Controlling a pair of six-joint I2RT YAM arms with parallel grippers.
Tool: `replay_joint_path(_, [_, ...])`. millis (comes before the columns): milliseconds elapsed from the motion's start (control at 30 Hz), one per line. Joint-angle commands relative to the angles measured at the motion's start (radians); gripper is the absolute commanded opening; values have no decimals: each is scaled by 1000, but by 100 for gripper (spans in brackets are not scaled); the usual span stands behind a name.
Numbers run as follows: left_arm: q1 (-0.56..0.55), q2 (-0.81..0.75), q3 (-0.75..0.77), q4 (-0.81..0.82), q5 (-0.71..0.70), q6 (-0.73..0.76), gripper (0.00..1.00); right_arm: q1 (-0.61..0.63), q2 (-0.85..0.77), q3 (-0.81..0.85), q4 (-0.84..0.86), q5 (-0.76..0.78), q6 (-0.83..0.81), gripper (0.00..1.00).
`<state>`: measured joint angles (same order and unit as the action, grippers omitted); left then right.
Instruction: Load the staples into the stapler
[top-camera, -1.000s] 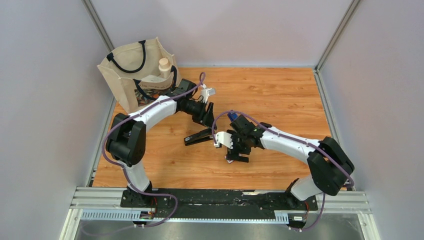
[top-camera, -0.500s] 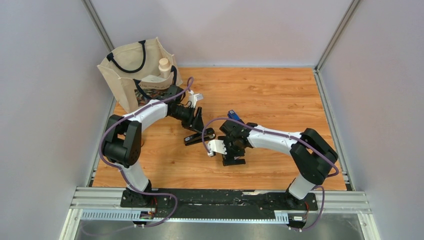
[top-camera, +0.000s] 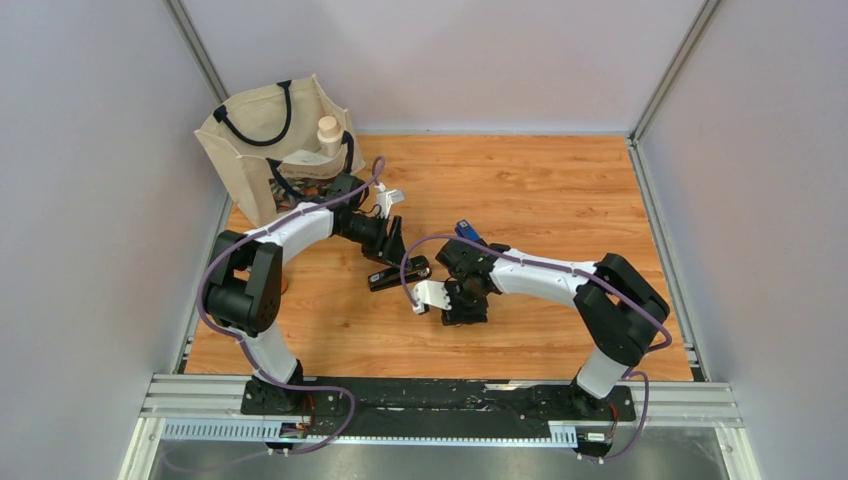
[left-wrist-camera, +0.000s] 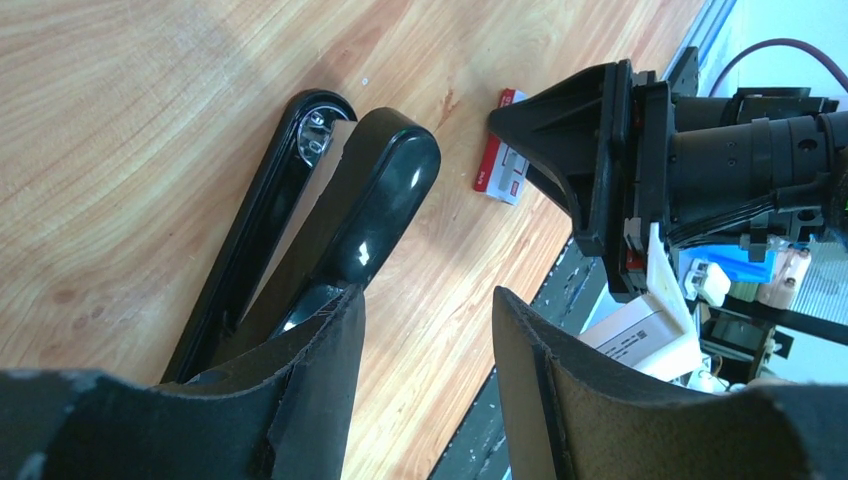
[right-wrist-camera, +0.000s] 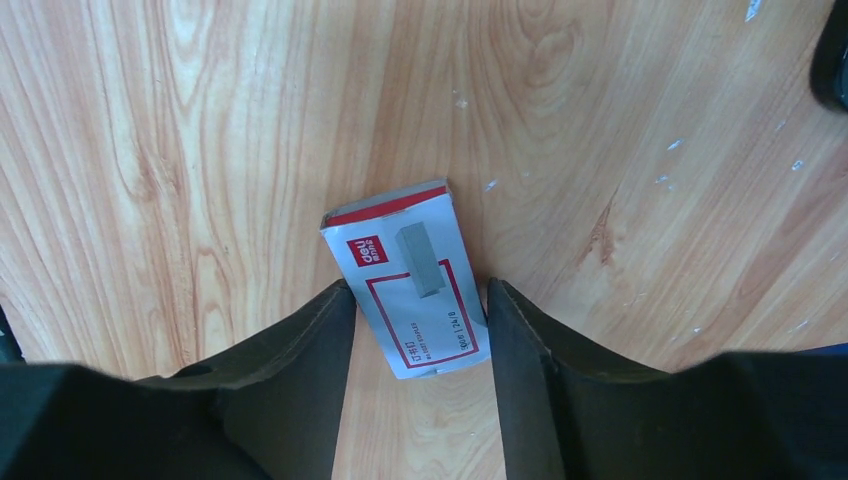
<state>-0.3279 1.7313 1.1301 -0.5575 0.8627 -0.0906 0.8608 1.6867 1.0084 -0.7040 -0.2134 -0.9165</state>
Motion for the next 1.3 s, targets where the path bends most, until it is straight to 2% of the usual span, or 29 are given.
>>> replay_joint_path(0, [3,-42,-13,44,25,-11,58,-12,-41,-33,51,-18,33,52])
replay_joint_path(167, [-19,-35,-10,47,24,-17,58,-54,-99,-50,72,-56,85,45])
replay_joint_path(433, [-134,-36,37,16,-19,-6,58,-108,-231,-114,159,-34,197,41])
replay_joint_path(700, [-201,65,167,53,-40,-115,58,-151,-398,-188,278,28,346,40])
replay_joint_path(867, [-241,120,220,91,-62,-188,57,-198,-404,-182,311,-11,436,42])
replay_joint_path(1267, [-269,171,260,123,-67,-238,56,-207,-446,-189,353,-47,481,42])
